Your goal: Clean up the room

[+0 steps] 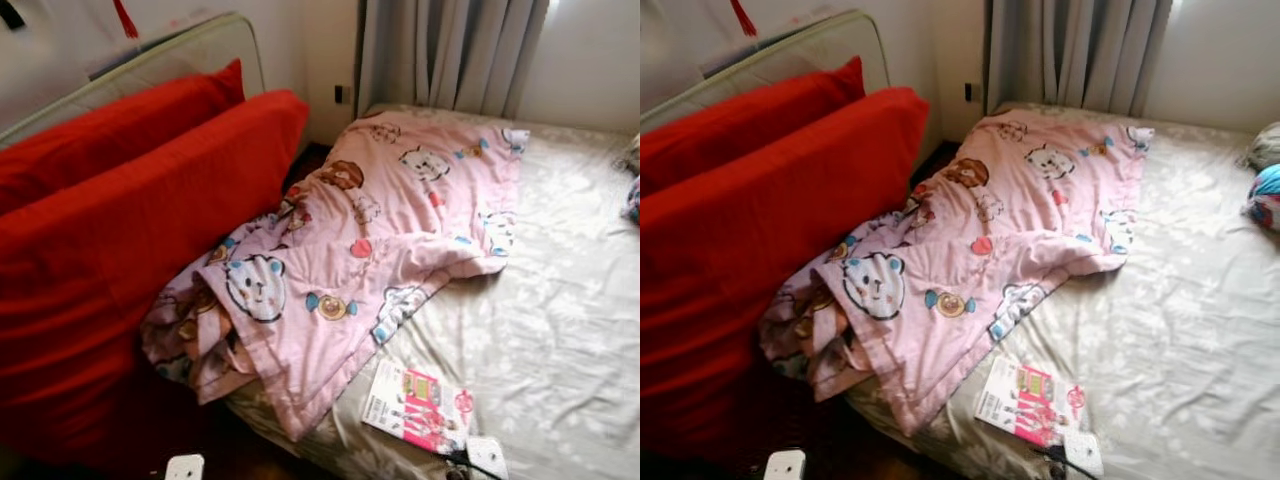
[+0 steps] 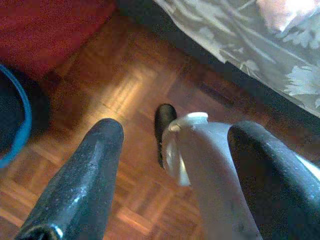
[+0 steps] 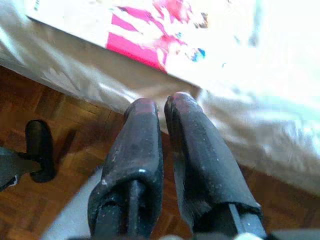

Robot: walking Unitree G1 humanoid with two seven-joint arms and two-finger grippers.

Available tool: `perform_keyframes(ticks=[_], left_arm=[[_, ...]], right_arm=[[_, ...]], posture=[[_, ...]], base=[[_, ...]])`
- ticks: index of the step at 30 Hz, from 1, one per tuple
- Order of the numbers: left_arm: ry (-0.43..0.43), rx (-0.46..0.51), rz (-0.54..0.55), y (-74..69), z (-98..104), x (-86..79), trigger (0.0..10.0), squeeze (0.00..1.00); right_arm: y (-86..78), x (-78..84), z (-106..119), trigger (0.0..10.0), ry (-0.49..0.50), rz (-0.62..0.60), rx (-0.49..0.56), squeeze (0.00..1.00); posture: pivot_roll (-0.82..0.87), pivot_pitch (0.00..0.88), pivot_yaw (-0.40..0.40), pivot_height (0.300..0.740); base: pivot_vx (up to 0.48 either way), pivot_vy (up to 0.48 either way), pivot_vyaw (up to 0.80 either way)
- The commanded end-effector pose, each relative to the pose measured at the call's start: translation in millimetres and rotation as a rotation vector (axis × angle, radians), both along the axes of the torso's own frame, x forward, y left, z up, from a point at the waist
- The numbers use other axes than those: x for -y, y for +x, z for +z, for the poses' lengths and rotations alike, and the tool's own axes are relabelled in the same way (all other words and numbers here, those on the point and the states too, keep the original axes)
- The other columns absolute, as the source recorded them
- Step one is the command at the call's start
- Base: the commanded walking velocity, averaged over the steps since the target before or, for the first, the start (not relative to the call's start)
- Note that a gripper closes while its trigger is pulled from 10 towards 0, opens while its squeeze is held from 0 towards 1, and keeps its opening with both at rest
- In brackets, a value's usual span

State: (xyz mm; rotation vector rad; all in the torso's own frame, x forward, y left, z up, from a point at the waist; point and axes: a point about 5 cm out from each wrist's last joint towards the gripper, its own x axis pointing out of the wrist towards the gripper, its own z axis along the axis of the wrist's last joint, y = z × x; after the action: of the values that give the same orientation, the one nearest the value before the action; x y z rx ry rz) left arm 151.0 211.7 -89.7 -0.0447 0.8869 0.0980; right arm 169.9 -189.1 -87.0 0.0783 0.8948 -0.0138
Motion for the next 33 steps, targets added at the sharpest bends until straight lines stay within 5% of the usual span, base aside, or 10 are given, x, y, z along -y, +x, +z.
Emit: perform_keyframes(ticks=[1, 14, 15, 16, 20, 22, 25, 33], left_arm=[[0.01, -0.002, 0.014, -7.1, -1.0, -6.2, 10.0, 0.0], [-0.017, 0.169, 0.044, 3.2, 8.9, -4.0, 10.0, 0.0], [-0.018, 0.177, 0.042, 3.6, 9.4, -3.8, 10.0, 0.0], [-0.021, 0.191, 0.049, 3.8, 10.1, -3.8, 10.0, 0.0], [-0.02, 0.212, 0.065, 3.9, 11.3, -4.2, 10.0, 0.0], [0.063, 0.731, -0.033, 79.3, 82.9, -3.5, 10.0, 0.0], [0.088, 0.835, -0.047, 82.0, 103.7, -3.7, 10.0, 0.0], [0.133, 0.861, 0.004, 80.2, 112.3, -18.7, 10.0, 0.0]], right_arm=[[0.3, -6.2, -0.1, 10.0, 0.021, 0.002, 0.015, 0.0], [8.2, -3.7, 8.1, 10.0, 0.04, -0.006, 0.142, 0.0], [29.8, -10.1, 20.6, 10.0, 0.048, 0.017, 0.24, 0.0], [70.9, -23.1, 50.6, 10.0, 0.062, 0.052, 0.43, 0.0], [87.9, -26.3, 68.9, 10.0, 0.065, 0.058, 0.547, 0.0], [88.8, -24.8, 72.0, 10.0, 0.056, 0.059, 0.578, 0.0], [90.8, -26.9, 76.4, 10.0, 0.054, 0.078, 0.612, 0.0], [93.3, -30.8, 83.7, 10.0, 0.075, 0.084, 0.658, 0.0]], posture=[[0.01, 0.1, 0.005, 0.74], [0.03, 0.104, -0.02, 0.74], [0.02, 0.1, -0.02, 0.74], [0.02, 0.093, -0.022, 0.74], [0.02, 0.09, -0.022, 0.74], [0.0, 0.092, -0.025, 0.74], [0.0, 0.077, -0.027, 0.74], [0.02, 0.07, -0.036, 0.74]], base=[[0.0, 0.0, 0.0], [0.0, 0.0, 0.0], [0.0, 0.0, 0.0], [0.0, 0.0, 0.0], [0.0, 0.0, 0.0], [0.0, 0.0, 0.0], [0.0, 0.0, 0.0], [0.0, 0.0, 0.0]])
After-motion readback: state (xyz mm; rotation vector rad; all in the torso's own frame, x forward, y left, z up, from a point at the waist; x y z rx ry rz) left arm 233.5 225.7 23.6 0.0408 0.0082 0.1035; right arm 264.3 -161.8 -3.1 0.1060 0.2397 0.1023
